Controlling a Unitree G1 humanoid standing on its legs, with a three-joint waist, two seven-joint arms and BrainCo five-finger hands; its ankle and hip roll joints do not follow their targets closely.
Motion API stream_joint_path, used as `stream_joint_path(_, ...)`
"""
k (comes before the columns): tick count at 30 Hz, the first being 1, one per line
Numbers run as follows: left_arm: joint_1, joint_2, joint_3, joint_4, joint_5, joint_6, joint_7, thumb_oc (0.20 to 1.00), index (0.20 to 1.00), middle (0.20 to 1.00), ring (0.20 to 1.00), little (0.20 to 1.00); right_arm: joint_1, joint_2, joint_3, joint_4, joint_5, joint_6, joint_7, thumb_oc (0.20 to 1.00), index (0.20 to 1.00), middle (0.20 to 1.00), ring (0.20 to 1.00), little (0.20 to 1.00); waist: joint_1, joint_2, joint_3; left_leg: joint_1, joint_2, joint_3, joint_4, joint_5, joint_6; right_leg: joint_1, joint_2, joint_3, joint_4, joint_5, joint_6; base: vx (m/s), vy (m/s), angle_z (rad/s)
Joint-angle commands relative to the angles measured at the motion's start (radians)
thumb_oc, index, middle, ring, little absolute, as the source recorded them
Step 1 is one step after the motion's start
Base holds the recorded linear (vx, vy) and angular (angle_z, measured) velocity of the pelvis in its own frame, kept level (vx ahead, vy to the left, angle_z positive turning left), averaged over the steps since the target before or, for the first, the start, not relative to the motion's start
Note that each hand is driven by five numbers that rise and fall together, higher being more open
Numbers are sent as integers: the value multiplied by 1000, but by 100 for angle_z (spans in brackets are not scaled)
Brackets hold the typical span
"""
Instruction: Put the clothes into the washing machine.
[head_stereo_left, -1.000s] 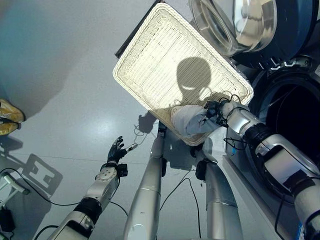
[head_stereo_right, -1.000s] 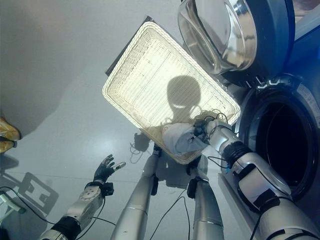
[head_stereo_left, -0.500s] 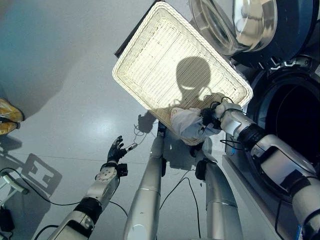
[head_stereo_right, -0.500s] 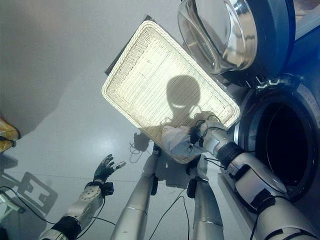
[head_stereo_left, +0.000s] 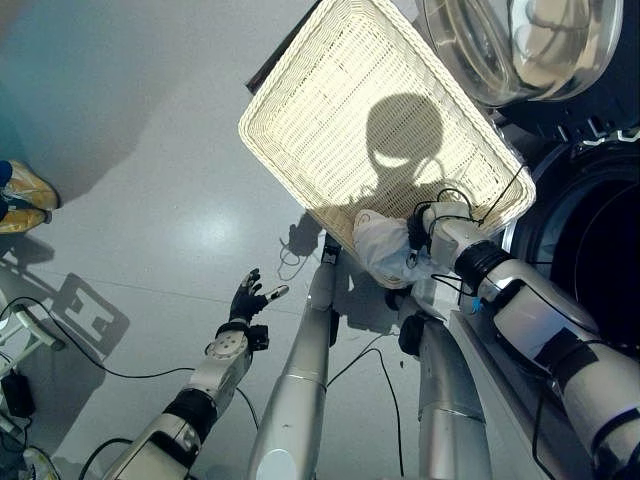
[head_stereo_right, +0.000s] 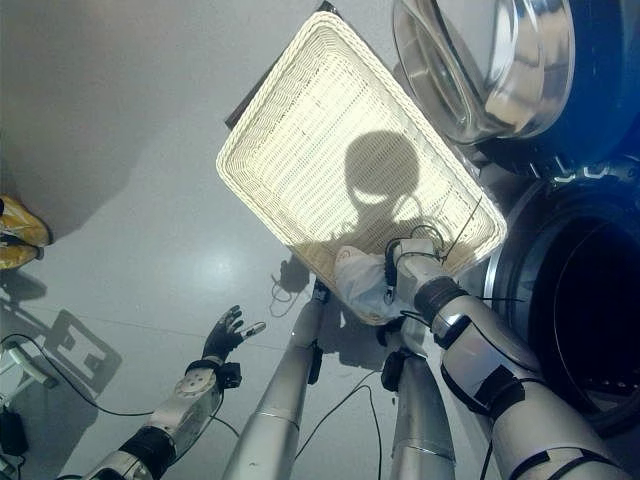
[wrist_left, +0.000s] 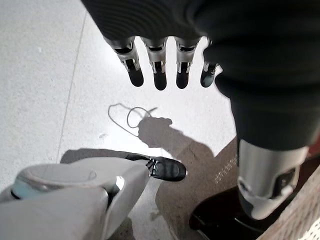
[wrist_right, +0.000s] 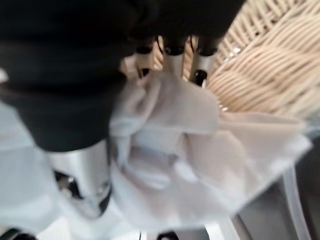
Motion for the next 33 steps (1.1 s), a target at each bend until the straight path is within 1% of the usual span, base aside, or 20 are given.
stream_joint_path(1, -68, -41, 4, 30, 22, -15, 26, 1000, 1000, 1000, 1000, 1000, 138, 2, 6, 81, 35, -45, -84, 1000, 1000, 1000, 1000, 1000, -8, 55, 40, 3, -114, 70, 51, -74, 78, 46, 18, 5, -361, 294, 108, -4, 34, -1)
stream_joint_path(3, -71, -48, 3, 31, 19, -17, 30, 1000, 1000, 1000, 1000, 1000, 141, 3, 1, 87, 43, -54, -112, 1000, 1000, 1000, 1000, 1000, -10, 55, 40, 2, -113, 73, 47, -72, 78, 45, 18, 6, -364, 296, 109, 0, 19, -2)
stream_joint_path(4, -76, -55, 1, 33, 14, -18, 34, 1000, 1000, 1000, 1000, 1000, 145, 3, -4, 95, 43, -75, -147, 1000, 1000, 1000, 1000, 1000, -13, 56, 40, -1, -111, 75, 46, -70, 77, 41, 19, 9, -364, 298, 111, 0, 0, 0)
stream_joint_path(7, -79, -63, -1, 30, 11, -18, 44, 1000, 1000, 1000, 1000, 1000, 153, -1, -9, 104, 47, -96, -177, 1000, 1000, 1000, 1000, 1000, -17, 56, 40, -1, -109, 79, 41, -67, 76, 39, 19, 10, -367, 302, 113, 2, 11, 0)
stream_joint_path(8, -81, -66, -4, 29, 9, -16, 50, 1000, 1000, 1000, 1000, 1000, 159, -1, -12, 107, 54, -111, -190, 288, 288, 288, 288, 288, -19, 57, 40, -1, -109, 81, 39, -66, 76, 39, 18, 10, -369, 304, 114, 0, 0, 0)
stream_joint_path(9, -81, -67, -5, 29, 9, -17, 52, 1000, 1000, 1000, 1000, 1000, 161, 0, -13, 108, 61, -114, -195, 200, 200, 200, 200, 200, -20, 57, 40, -2, -108, 82, 39, -66, 76, 37, 18, 10, -369, 305, 114, 0, 0, 0)
stream_joint_path(12, -82, -67, -7, 26, 4, -14, 58, 1000, 1000, 1000, 1000, 1000, 176, 3, -27, 99, 167, -130, -215, 200, 200, 200, 200, 200, -24, 57, 40, 0, -108, 85, 40, -67, 77, 36, 16, 11, -373, 309, 115, 0, 0, 0)
stream_joint_path(14, -88, -64, -2, 25, -4, -3, 60, 1000, 1000, 1000, 1000, 1000, 189, 6, -58, 78, 322, -139, -242, 200, 200, 200, 200, 200, -29, 55, 40, 7, -109, 87, 41, -70, 79, 39, 16, 12, -372, 312, 114, 0, 0, 0)
stream_joint_path(15, -89, -63, -1, 24, -5, -1, 60, 1000, 1000, 1000, 1000, 1000, 191, 5, -61, 74, 346, -140, -245, 200, 200, 200, 200, 200, -30, 55, 40, 7, -109, 88, 42, -70, 79, 39, 16, 13, -372, 312, 114, 0, 0, 0)
stream_joint_path(16, -90, -58, 5, 20, -7, 6, 58, 1000, 1000, 1000, 1000, 1000, 198, 5, -93, 45, 485, -139, -261, 200, 200, 200, 200, 200, -33, 53, 40, 10, -108, 90, 45, -72, 79, 41, 17, 15, -369, 310, 114, 0, 0, 0)
stream_joint_path(17, -90, -58, 5, 20, -7, 6, 58, 1000, 1000, 1000, 1000, 1000, 198, 5, -93, 45, 485, -139, -261, 200, 200, 200, 200, 200, -33, 53, 40, 10, -108, 90, 45, -72, 79, 41, 17, 15, -369, 310, 114, 0, 0, 0)
stream_joint_path(18, -90, -51, 13, 14, -11, 17, 57, 1000, 1000, 1000, 1000, 1000, 209, -5, -132, 7, 628, -136, -265, 200, 200, 200, 200, 200, -37, 50, 40, 18, -107, 95, 49, -76, 79, 46, 17, 17, -362, 307, 114, 0, 0, 0)
stream_joint_path(19, -88, -49, 18, 11, -12, 22, 56, 1000, 1000, 1000, 1000, 1000, 213, -12, -147, -10, 678, -131, -263, 200, 200, 200, 200, 200, -39, 49, 40, 21, -106, 97, 54, -77, 79, 47, 17, 17, -357, 305, 114, 0, 0, 0)
stream_joint_path(21, -88, -48, 20, 10, -12, 24, 56, 1000, 1000, 1000, 1000, 1000, 215, -14, -153, -17, 706, -133, -268, 200, 200, 200, 200, 200, -40, 48, 40, 22, -106, 99, 56, -78, 79, 48, 16, 17, -354, 304, 114, 0, 0, 0)
stream_joint_path(23, -80, -42, 28, -2, -10, 33, 61, 1000, 1000, 1000, 1000, 1000, 235, -42, -193, -68, 849, -125, -262, 200, 200, 200, 200, 200, -46, 44, 40, 30, -103, 105, 68, -85, 81, 52, 14, 17, -335, 297, 115, -16, 4, 0)
stream_joint_path(24, -80, -42, 28, -2, -10, 33, 61, 1000, 1000, 1000, 1000, 1000, 235, -42, -193, -68, 849, -125, -262, 200, 200, 200, 200, 200, -46, 44, 40, 30, -103, 105, 68, -85, 81, 52, 14, 17, -335, 297, 115, 0, 0, 0)
stream_joint_path(26, -62, -37, 37, -11, -7, 32, 63, 1000, 1000, 1000, 1000, 1000, 261, -68, -236, -113, 1001, -110, -235, 200, 200, 200, 200, 200, -54, 42, 40, 42, -104, 110, 90, -97, 84, 59, 15, 22, -310, 286, 113, -33, 13, 1)
stream_joint_path(30, -62, -37, 37, -11, -7, 32, 63, 1000, 1000, 1000, 1000, 1000, 261, -68, -236, -113, 1001, -110, -235, 200, 200, 200, 200, 200, -54, 42, 40, 42, -104, 110, 90, -97, 84, 59, 15, 22, -310, 286, 113, -3, 0, -2)
stream_joint_path(31, -54, -34, 42, -15, -6, 33, 68, 1000, 1000, 1000, 1000, 1000, 280, -80, -258, -145, 1087, -92, -219, 200, 200, 200, 200, 200, -60, 40, 40, 48, -103, 113, 103, -105, 87, 61, 16, 26, -294, 280, 112, -14, -1, -10)
stream_joint_path(33, -54, -34, 42, -15, -6, 33, 68, 1000, 1000, 1000, 1000, 1000, 280, -80, -258, -145, 1087, -92, -219, 200, 200, 200, 200, 200, -60, 40, 40, 48, -103, 113, 103, -105, 87, 61, 16, 26, -294, 280, 112, -70, 25, -10)
